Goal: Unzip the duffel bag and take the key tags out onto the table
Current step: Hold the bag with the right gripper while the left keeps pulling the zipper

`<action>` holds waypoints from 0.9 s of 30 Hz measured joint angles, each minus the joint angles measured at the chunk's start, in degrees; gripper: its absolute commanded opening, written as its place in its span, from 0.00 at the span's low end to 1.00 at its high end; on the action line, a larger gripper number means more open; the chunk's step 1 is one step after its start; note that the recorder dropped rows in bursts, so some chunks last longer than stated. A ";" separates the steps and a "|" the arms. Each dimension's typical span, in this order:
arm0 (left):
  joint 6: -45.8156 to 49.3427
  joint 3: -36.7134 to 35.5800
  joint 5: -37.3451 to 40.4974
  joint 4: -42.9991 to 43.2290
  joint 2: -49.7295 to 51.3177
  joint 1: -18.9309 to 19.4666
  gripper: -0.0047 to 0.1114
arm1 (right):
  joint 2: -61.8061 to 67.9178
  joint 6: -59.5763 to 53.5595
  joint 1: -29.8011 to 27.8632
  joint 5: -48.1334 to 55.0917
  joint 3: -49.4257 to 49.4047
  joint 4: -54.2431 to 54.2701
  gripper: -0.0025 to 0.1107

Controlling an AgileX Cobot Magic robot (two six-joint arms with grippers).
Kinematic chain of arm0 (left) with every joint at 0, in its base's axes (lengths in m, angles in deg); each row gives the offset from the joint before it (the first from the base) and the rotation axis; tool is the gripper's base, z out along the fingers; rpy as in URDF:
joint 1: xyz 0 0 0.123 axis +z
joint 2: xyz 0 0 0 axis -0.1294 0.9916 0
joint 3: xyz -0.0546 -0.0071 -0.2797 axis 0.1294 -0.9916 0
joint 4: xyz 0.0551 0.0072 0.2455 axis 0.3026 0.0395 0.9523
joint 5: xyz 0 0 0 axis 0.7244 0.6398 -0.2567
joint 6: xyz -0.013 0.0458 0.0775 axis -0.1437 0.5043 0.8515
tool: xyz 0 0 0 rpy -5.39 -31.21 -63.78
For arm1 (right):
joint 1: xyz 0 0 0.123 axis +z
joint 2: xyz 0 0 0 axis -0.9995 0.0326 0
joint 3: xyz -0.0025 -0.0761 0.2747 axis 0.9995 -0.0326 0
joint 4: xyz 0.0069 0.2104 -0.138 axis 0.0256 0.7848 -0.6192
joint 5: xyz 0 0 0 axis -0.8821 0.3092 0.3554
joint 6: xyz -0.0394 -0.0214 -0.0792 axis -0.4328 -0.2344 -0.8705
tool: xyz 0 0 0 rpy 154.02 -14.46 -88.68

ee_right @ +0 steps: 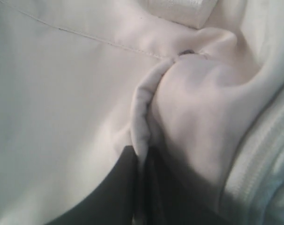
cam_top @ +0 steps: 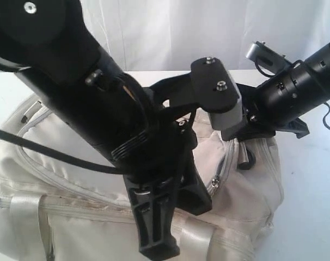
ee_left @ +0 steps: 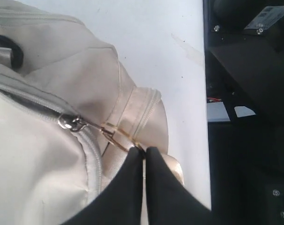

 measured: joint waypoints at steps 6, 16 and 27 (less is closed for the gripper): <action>0.00 0.00 0.19 0.28 -1.03 0.04 0.04 | 0.00 0.00 0.00 0.12 0.34 0.34 0.02; -0.13 0.00 7.68 0.90 -1.17 0.04 0.04 | 0.00 0.00 -0.34 1.64 0.34 0.86 0.02; 1.14 0.00 3.14 0.19 -1.35 0.04 0.04 | 0.00 0.10 -1.25 1.04 0.34 0.86 0.02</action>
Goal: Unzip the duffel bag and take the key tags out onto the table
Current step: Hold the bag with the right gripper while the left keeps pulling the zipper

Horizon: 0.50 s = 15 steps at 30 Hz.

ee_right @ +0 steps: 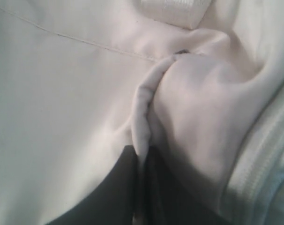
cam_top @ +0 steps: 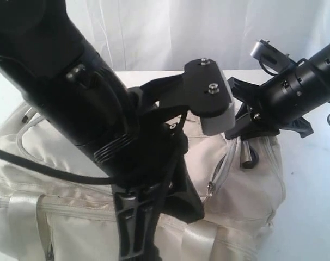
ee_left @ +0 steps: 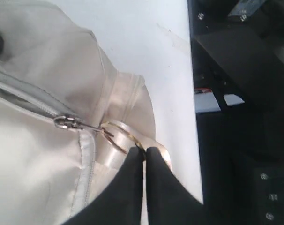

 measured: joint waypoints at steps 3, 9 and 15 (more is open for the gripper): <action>2.76 -0.23 -5.00 -1.07 -0.23 0.00 0.04 | 0.00 -1.68 -0.25 -0.23 0.00 0.74 0.07; 7.09 -0.35 -8.81 -2.70 -0.50 -0.24 0.04 | 0.00 -7.70 -0.39 0.12 0.39 4.16 0.47; 8.84 -0.45 -8.47 -2.85 -0.50 -0.47 0.04 | -0.34 -8.58 -0.71 3.65 3.34 4.27 0.62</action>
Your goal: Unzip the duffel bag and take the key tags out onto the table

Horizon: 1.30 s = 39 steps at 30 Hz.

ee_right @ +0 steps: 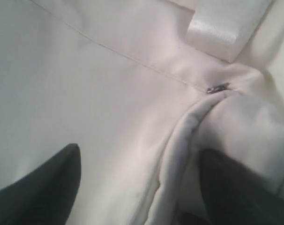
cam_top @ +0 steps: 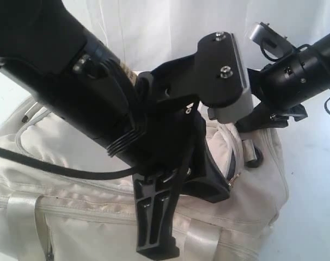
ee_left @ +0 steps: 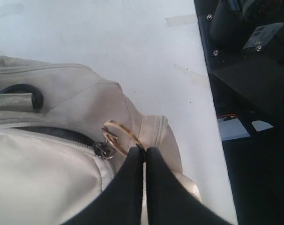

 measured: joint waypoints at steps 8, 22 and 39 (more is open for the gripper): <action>2.13 0.00 1.16 -0.23 0.00 0.00 0.04 | -2.66 2.76 -0.18 9.02 3.44 -1.94 0.55; 3.31 0.00 0.88 0.75 0.00 -0.11 0.04 | -5.71 11.60 3.17 9.66 -3.46 -4.76 0.55; 3.39 0.00 -2.58 4.18 0.00 -0.11 0.04 | -5.84 11.60 7.46 9.44 -7.55 -6.20 0.20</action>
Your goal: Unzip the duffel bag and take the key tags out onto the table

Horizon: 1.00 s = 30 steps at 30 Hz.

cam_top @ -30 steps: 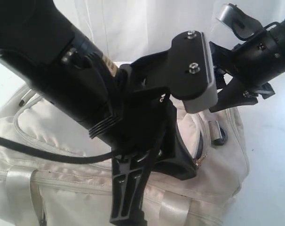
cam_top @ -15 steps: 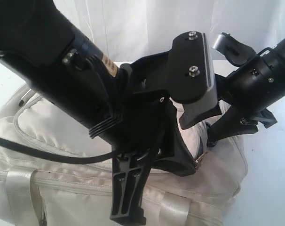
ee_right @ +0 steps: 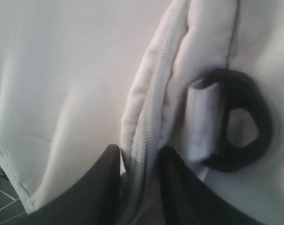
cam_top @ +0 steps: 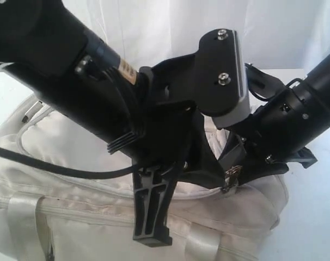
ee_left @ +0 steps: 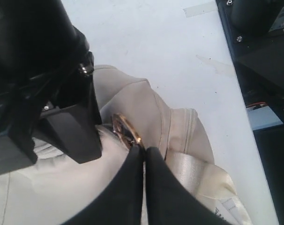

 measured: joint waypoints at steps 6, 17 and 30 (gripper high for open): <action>-2.19 0.00 3.54 1.50 0.00 0.00 0.04 | -0.10 0.23 0.21 -2.45 -0.43 -2.04 0.04; -2.94 0.00 5.74 2.38 0.00 0.00 0.04 | -0.13 1.69 0.58 -5.16 -0.38 -5.41 0.02; -3.39 0.00 8.68 1.90 0.32 0.00 0.04 | -0.53 5.41 0.85 -5.85 -0.38 -6.80 0.02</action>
